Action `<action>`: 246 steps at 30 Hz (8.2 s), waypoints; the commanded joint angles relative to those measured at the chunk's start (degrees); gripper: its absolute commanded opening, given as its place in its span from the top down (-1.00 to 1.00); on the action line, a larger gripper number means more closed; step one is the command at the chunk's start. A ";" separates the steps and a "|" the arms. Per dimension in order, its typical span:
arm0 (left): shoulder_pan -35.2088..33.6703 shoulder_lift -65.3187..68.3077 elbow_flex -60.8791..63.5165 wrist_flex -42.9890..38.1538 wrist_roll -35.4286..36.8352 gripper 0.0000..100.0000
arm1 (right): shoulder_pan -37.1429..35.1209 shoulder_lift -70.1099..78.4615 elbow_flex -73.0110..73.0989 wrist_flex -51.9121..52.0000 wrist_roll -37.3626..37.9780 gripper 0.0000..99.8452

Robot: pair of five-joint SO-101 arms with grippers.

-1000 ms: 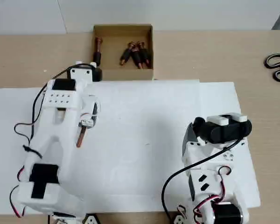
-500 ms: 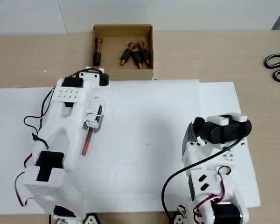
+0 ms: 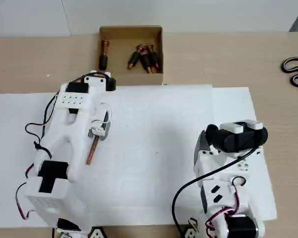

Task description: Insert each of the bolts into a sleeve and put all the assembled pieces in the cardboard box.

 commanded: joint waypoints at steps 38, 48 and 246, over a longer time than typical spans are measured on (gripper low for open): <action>0.53 8.88 -5.05 -0.70 -0.18 0.90 | 0.66 -0.57 -2.81 -0.48 -0.26 0.99; 0.44 8.53 -5.58 -2.37 0.00 0.99 | 0.66 -0.57 -4.48 -0.48 -0.53 0.99; 2.81 -117.71 76.26 -29.36 19.87 0.99 | -30.37 -0.57 9.23 -11.47 13.71 0.99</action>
